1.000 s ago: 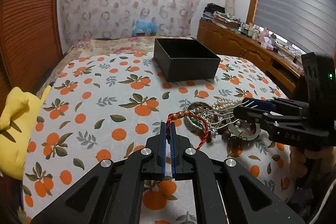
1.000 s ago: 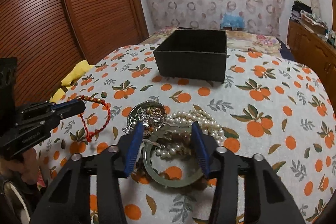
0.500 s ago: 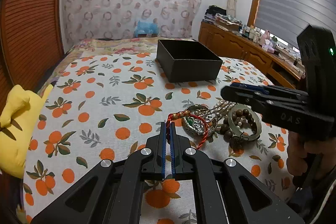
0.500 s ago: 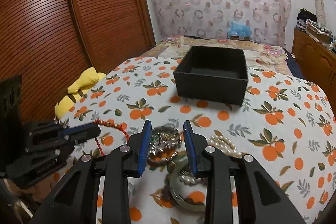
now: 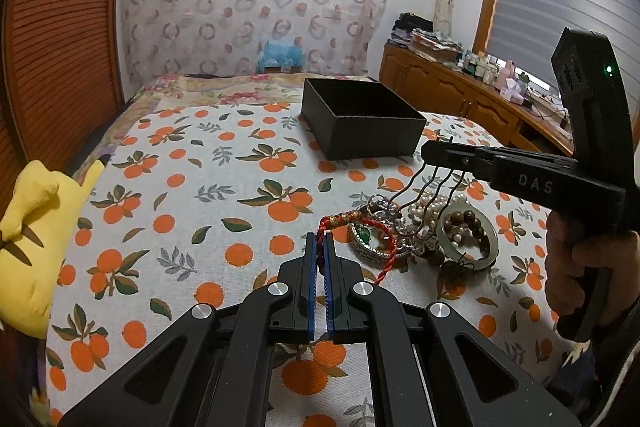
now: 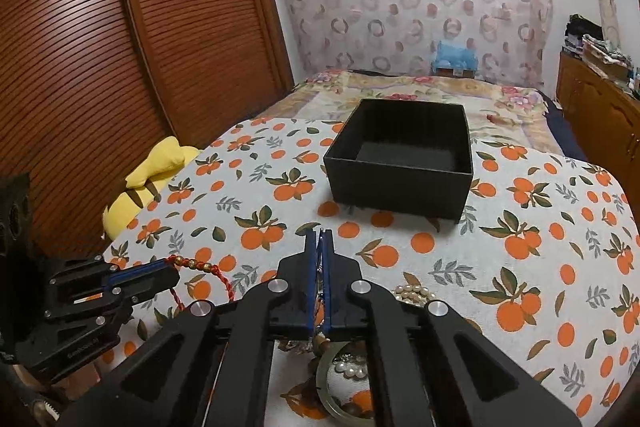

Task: Organize jewelry
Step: 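Grasp the silver hairpins with the right tool while the left tool holds the red bracelet, then carry both items to the black box and release them inside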

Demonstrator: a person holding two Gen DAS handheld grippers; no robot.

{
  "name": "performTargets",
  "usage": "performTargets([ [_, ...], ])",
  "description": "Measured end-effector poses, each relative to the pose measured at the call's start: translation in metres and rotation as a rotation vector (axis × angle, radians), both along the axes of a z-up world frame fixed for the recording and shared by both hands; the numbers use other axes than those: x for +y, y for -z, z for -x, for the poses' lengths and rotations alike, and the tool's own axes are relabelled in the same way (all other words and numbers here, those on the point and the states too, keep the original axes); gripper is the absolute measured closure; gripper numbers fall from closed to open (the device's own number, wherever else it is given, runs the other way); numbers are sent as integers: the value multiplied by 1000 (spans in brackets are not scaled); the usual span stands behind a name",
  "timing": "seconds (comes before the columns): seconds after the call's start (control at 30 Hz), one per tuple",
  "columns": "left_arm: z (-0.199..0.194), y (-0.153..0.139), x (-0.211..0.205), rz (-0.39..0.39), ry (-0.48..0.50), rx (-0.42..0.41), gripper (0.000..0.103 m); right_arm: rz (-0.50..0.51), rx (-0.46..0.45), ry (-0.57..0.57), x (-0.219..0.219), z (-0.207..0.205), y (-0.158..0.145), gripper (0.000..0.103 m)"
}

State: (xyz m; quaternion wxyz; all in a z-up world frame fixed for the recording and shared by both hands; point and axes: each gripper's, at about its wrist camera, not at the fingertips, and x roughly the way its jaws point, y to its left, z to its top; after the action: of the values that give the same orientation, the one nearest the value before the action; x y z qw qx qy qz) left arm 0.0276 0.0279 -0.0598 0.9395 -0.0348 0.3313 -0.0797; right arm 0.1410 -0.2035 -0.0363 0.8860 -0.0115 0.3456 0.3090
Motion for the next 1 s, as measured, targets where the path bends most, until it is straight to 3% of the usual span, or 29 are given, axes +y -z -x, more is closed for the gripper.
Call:
performTargets([
  [0.37,-16,-12,-8,-39,18,-30,101,12,-80,-13,-7,-11,-34,101],
  [0.63,-46,-29,-10,-58,27,-65,100,33,-138,20,-6,-70,-59,101],
  [0.83,-68,-40,-12,-76,30,-79,100,20,-120,85,-3,-123,-57,101],
  [1.0,-85,-47,-14,-96,32,-86,100,25,-68,85,12,-153,-39,101],
])
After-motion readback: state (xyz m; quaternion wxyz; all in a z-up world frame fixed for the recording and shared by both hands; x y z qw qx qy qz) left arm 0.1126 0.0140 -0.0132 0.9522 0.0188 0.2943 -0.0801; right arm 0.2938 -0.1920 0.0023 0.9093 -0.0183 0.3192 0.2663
